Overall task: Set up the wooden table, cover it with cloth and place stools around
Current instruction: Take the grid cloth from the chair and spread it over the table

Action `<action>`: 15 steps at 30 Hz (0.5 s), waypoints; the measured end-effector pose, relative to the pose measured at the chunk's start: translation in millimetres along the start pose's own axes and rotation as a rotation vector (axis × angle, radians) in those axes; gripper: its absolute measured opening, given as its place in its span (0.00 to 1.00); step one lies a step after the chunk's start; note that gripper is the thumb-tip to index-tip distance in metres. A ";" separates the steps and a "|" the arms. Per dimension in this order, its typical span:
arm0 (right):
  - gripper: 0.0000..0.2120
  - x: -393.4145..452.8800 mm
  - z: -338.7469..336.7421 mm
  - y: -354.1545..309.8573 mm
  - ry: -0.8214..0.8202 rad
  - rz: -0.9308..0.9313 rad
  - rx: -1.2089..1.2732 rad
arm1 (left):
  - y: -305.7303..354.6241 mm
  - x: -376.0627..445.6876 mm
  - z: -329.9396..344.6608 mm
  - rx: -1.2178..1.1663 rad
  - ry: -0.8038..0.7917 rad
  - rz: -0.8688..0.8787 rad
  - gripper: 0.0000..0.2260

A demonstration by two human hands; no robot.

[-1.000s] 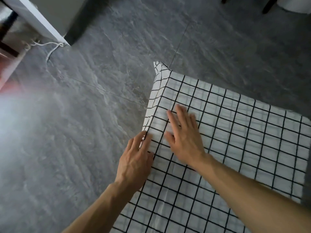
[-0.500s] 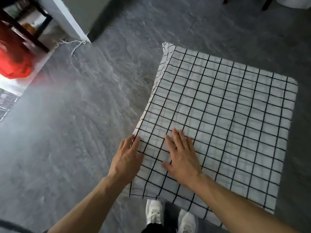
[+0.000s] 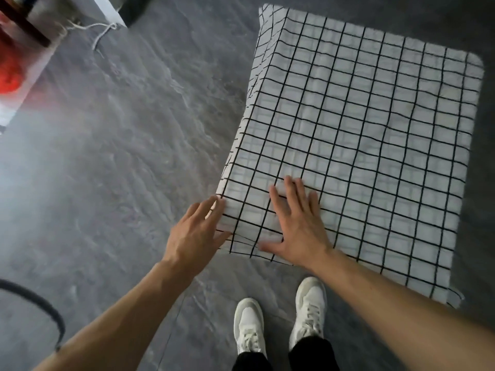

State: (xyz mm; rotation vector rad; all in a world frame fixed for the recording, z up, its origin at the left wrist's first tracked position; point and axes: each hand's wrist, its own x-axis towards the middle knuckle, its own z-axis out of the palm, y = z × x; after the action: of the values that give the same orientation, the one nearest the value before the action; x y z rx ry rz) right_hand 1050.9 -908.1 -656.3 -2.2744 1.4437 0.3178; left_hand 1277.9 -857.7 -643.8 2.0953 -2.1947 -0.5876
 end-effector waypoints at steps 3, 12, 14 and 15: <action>0.59 0.8 6.4 -7.3 0.008 0.038 -0.056 | -7.6 4.1 -7.0 0.095 -0.019 0.104 0.33; 0.52 1.8 20.8 -7.1 0.075 0.043 -0.103 | 24.2 39.6 19.2 0.324 -0.120 0.361 0.41; 0.53 1.4 23.3 -3.8 0.097 0.032 -0.101 | 17.1 40.2 26.0 0.369 -0.120 0.373 0.40; 0.53 0.2 25.3 -1.0 0.108 0.025 -0.102 | 14.2 39.7 28.3 0.383 -0.115 0.376 0.40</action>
State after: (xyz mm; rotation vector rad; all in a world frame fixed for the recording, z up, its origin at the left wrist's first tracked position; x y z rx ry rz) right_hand 1052.8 -896.1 -678.5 -2.3895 1.5431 0.2859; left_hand 1252.8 -889.5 -674.5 1.7385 -2.8613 -0.2783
